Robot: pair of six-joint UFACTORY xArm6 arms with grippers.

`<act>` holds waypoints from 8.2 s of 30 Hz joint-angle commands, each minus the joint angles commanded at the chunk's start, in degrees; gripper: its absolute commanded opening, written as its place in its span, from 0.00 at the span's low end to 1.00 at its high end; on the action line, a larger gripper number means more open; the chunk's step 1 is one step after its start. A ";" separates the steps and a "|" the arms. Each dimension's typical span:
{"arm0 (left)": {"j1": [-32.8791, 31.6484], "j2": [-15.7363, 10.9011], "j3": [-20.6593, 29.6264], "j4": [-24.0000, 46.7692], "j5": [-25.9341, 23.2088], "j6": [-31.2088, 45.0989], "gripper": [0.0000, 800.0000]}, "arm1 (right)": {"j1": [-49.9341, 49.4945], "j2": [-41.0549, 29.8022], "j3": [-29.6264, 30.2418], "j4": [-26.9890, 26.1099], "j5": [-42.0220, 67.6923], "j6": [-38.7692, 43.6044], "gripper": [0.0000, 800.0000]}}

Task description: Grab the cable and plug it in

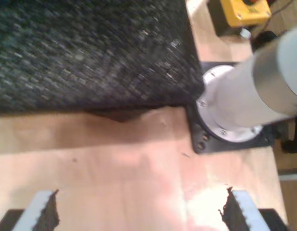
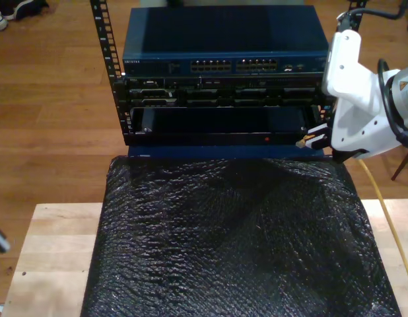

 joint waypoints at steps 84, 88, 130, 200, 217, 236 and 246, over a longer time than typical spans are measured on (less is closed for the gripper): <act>35.16 -18.46 47.03 14.15 -40.62 37.45 1.00 | 2.37 1.05 5.80 -6.33 -11.25 -0.53 0.00; 35.16 -18.46 47.03 14.15 -40.62 37.45 1.00 | 5.10 2.73 5.98 -8.88 -15.74 -0.44 0.00; 35.16 -18.46 47.03 14.15 -40.62 37.45 1.00 | 9.67 21.10 5.45 -20.57 -58.81 -0.44 0.00; 35.16 -18.46 47.03 14.15 -40.62 37.45 1.00 | 13.54 33.41 2.11 -26.20 -89.67 -1.76 0.00; 35.16 -18.37 47.03 14.15 -40.62 37.45 1.00 | 14.33 47.12 -2.90 -22.42 -111.38 -2.46 0.00; 35.16 -18.46 47.03 14.15 -40.62 37.45 1.00 | 18.37 58.20 -12.04 -9.14 -121.23 -10.64 0.00; 35.16 -18.46 47.03 14.15 -40.62 37.45 1.00 | 19.69 62.15 -15.03 -3.78 -125.89 -11.87 0.00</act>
